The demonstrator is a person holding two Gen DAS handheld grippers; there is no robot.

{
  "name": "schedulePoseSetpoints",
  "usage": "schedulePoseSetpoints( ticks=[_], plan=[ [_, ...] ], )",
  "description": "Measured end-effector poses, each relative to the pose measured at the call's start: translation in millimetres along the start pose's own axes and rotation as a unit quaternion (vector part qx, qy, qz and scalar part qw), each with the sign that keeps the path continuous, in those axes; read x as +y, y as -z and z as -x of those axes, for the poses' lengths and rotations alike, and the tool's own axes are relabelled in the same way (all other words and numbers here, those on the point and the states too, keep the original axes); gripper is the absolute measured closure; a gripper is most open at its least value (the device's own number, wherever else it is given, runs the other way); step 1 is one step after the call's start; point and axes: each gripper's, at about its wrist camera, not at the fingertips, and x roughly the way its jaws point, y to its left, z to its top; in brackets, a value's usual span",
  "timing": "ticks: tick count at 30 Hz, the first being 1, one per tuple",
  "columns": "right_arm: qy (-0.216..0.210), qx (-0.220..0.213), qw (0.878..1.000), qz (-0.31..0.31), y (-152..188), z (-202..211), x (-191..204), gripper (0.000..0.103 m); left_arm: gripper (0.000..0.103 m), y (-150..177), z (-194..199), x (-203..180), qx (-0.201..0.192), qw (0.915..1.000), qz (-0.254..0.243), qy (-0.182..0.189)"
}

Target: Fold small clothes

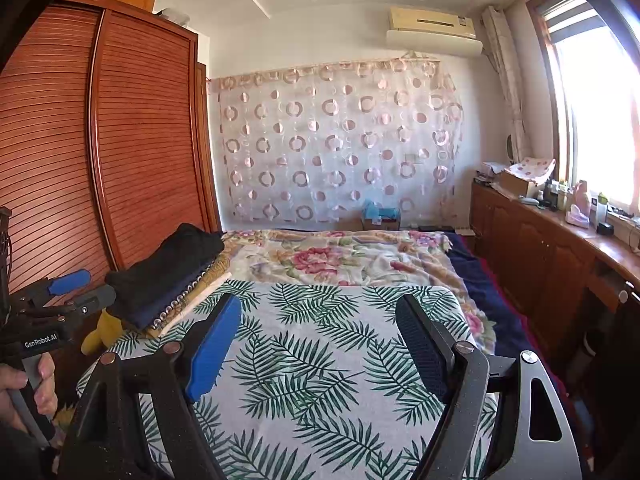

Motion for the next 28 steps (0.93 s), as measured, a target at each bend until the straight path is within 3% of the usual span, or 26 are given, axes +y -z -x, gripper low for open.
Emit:
schedulePoseSetpoints(
  ticks=[28],
  plan=[
    [-0.005, -0.001, 1.0, 0.003, 4.1, 1.7, -8.7, 0.022, 0.02, -1.7, 2.9, -0.3, -0.002, 1.0, -0.001, 0.0]
  ],
)
